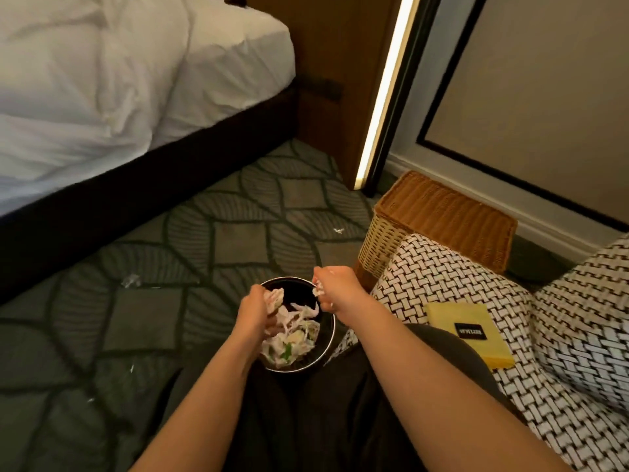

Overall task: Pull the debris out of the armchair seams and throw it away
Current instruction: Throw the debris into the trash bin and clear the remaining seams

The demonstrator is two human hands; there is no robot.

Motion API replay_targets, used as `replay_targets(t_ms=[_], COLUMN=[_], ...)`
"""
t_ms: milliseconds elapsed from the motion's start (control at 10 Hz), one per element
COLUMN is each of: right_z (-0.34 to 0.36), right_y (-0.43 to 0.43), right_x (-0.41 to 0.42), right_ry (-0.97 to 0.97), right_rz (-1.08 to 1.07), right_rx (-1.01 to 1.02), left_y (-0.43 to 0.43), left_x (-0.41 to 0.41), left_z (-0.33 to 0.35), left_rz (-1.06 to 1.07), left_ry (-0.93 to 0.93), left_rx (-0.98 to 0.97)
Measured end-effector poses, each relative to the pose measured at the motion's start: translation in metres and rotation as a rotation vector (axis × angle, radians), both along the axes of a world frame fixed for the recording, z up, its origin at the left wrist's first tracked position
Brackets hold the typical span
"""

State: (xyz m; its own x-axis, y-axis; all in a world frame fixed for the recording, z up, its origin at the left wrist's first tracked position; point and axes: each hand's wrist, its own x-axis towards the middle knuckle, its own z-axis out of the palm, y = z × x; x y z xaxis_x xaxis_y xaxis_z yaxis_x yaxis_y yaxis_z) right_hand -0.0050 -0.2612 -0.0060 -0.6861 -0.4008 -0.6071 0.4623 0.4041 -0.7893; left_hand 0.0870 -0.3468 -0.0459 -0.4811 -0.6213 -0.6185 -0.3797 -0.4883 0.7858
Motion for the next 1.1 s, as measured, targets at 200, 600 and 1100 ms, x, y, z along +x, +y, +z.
replay_targets(t_ms=[200, 600, 1100], right_z=[-0.045, -0.084, -0.023], right_y=[-0.029, -0.051, -0.020], right_x=[-0.015, -0.022, -0.030], right_ry=[-0.059, -0.158, -0.027], right_rz=[-0.055, -0.078, -0.007], right_rx=[0.147, 0.304, 0.169], left_y=[-0.021, -0.033, -0.001], left_x=[-0.028, -0.053, -0.024], left_z=[-0.026, -0.053, -0.020], left_rz=[-0.031, -0.146, -0.169], left_ry=[-0.137, -0.304, -0.026], left_rx=[-0.024, -0.104, -0.112])
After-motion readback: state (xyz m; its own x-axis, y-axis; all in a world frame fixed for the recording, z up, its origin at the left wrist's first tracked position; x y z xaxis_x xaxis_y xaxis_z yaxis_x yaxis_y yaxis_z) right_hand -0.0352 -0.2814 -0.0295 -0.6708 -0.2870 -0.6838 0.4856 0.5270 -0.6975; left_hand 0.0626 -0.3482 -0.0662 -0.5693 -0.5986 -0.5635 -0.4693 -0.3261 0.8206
